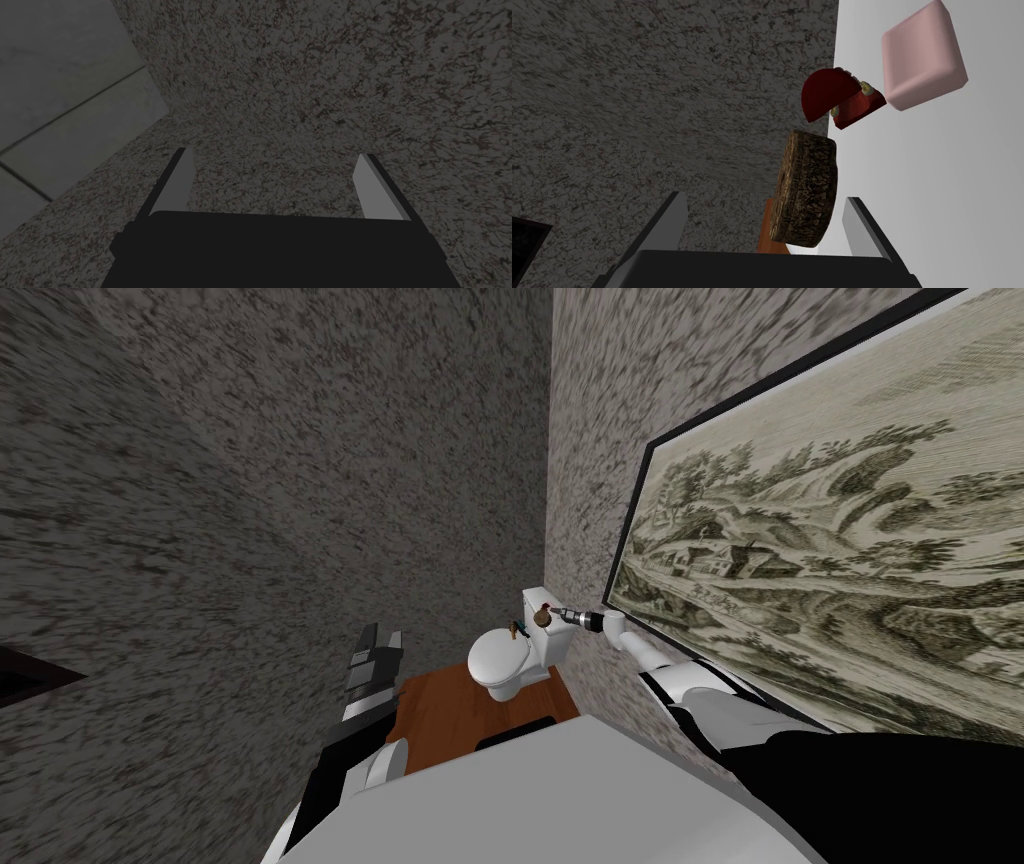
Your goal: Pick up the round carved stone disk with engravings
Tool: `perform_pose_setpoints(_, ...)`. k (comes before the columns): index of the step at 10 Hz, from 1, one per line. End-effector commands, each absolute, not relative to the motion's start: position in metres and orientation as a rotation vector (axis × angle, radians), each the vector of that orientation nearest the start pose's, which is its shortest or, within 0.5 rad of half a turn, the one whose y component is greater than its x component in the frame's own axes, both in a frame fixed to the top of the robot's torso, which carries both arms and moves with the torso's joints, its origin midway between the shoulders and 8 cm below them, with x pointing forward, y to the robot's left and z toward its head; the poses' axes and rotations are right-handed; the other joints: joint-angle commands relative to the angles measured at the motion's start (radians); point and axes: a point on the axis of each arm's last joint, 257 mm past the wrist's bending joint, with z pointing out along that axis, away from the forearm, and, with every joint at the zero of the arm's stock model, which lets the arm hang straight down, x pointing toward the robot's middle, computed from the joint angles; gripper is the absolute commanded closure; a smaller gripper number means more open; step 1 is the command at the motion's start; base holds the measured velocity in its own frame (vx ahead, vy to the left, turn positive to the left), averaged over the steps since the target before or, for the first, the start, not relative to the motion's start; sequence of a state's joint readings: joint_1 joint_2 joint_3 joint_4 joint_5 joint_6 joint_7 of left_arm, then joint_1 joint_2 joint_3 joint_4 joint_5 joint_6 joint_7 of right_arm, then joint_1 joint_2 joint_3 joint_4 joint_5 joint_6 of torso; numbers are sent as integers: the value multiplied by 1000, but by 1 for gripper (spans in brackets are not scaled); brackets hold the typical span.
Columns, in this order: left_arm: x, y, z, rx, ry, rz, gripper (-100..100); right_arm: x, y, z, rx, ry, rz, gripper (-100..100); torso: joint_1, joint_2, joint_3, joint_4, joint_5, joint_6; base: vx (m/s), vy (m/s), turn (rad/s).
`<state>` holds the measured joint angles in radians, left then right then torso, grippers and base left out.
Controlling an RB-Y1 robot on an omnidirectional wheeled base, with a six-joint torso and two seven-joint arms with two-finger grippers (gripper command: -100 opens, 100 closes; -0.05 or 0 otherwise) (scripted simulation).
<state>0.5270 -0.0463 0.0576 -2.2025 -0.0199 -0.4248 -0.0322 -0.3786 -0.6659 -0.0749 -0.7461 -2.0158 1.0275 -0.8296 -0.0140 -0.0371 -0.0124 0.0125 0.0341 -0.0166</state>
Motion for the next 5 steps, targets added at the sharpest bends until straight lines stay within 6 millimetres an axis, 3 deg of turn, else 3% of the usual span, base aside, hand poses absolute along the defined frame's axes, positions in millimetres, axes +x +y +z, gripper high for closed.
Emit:
perform_pose_setpoints(1, 361, 312, -35, -804, 708, -1149, 0, 525, -341, -281, -1981, 313, -966, -100, 0, 0, 0, 0, 0, 0, -32, -58, 65)
perform_pose_setpoints(2, 361, 312, -35, -804, 708, -1149, 0, 517, -335, -294, -1993, 321, -924, -100, -3, -1, -1, 0, 0, 0, -43, -65, 76)
perform_pose_setpoints(3, 361, 312, -35, -804, 708, -1149, 0, 524, -337, -286, -1986, 318, -950, -100, -6, -2, -1, 0, -1, 0, -21, -26, 34)
perform_pose_setpoints(4, 361, 312, -35, -804, 708, -1149, 0, 523, -336, -287, -1986, 316, -943, 0, -6, -3, -2, -1, -1, 2, 0, 0, 0)
perform_pose_setpoints(5, 361, 312, -35, -804, 708, -1149, 0, 523, -335, -287, -1986, 315, -943, -100, -5, -4, -2, -1, 0, 3, 0, 0, 0)
